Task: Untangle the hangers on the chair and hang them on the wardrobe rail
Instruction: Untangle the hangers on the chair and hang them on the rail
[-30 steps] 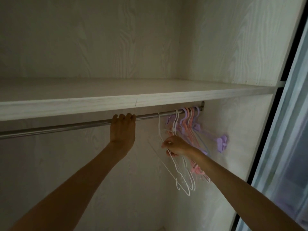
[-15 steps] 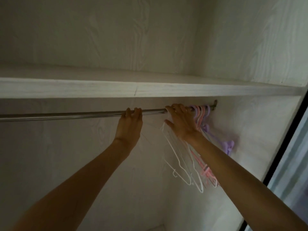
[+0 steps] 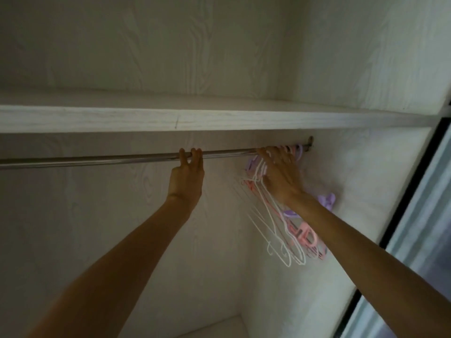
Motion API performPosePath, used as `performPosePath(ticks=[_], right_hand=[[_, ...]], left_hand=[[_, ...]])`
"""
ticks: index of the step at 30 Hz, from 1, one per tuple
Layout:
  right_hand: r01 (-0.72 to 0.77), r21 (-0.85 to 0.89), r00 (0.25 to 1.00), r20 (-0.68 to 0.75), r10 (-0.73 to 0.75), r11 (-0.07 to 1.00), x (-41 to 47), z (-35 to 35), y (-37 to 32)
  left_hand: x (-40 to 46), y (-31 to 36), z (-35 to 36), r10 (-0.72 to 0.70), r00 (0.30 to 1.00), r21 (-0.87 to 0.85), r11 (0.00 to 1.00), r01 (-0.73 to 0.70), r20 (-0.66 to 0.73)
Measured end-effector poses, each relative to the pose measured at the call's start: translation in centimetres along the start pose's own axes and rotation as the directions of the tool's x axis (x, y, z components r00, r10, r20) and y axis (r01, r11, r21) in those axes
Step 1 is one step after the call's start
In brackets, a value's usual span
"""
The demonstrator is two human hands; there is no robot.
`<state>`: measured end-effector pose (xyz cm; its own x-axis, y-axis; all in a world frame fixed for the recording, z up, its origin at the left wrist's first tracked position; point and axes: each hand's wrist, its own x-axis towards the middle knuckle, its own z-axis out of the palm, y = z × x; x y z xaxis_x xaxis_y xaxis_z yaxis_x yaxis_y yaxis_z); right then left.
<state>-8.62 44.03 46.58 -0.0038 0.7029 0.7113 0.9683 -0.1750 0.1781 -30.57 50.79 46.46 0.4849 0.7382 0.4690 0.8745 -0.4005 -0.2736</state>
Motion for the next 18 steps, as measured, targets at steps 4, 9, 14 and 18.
performPosePath(ticks=[4,9,14,18], right_hand=[[0.203,-0.029,0.977,0.073,-0.2,0.979,-5.5,-3.8,-1.2],[0.151,-0.007,0.967,0.209,-0.146,0.989,-17.8,-7.7,-0.9],[-0.227,0.039,0.824,0.54,0.171,0.973,-32.7,-9.1,-0.8],[-0.508,-0.064,0.577,0.715,0.394,0.859,-43.6,-11.7,-1.4]], left_hand=[[-1.5,-0.4,0.9,-0.04,0.999,0.009,0.999,0.04,0.01],[-8.8,4.7,4.7,0.139,0.987,-0.259,0.953,-0.156,-0.082],[-19.5,14.2,7.3,0.4,0.9,-0.51,0.819,-0.264,0.175],[-26.2,21.3,7.2,0.585,0.774,-0.679,0.672,-0.295,0.242]])
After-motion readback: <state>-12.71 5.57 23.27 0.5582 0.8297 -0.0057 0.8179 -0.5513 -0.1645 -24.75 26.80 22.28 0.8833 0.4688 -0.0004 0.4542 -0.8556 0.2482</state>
